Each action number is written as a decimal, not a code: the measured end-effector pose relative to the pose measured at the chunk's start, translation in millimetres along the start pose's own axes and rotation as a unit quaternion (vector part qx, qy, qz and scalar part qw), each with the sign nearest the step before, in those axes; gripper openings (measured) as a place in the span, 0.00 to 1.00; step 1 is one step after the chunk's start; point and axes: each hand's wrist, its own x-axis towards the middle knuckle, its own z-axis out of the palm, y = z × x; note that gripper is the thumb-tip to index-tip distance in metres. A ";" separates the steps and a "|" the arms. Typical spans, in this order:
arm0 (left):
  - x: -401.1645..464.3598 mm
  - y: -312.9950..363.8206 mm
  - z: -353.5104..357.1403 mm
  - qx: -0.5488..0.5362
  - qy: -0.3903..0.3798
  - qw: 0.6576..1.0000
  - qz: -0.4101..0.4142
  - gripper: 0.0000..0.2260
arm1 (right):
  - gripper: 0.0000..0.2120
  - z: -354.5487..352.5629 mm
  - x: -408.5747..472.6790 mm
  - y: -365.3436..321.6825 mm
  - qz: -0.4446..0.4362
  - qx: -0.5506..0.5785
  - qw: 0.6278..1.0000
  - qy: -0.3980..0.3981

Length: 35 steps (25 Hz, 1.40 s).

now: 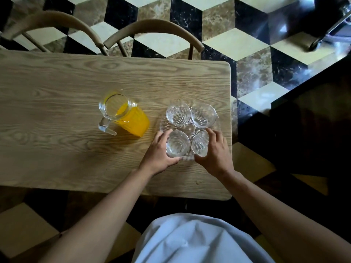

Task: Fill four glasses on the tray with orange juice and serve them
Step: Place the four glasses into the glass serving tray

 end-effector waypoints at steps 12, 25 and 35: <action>7.2 -1.3 9.5 -0.010 0.006 1.000 -0.008 0.47 | 0.49 7.8 15.5 -1.7 0.015 0.019 1.000 -0.007; 20.9 2.0 11.7 -0.014 0.009 1.000 -0.003 0.48 | 0.51 13.4 29.8 -4.6 0.026 0.004 1.000 0.004; 25.5 2.6 10.5 -0.013 0.008 1.000 -0.008 0.50 | 0.51 15.0 32.8 -1.6 0.034 0.019 0.999 0.013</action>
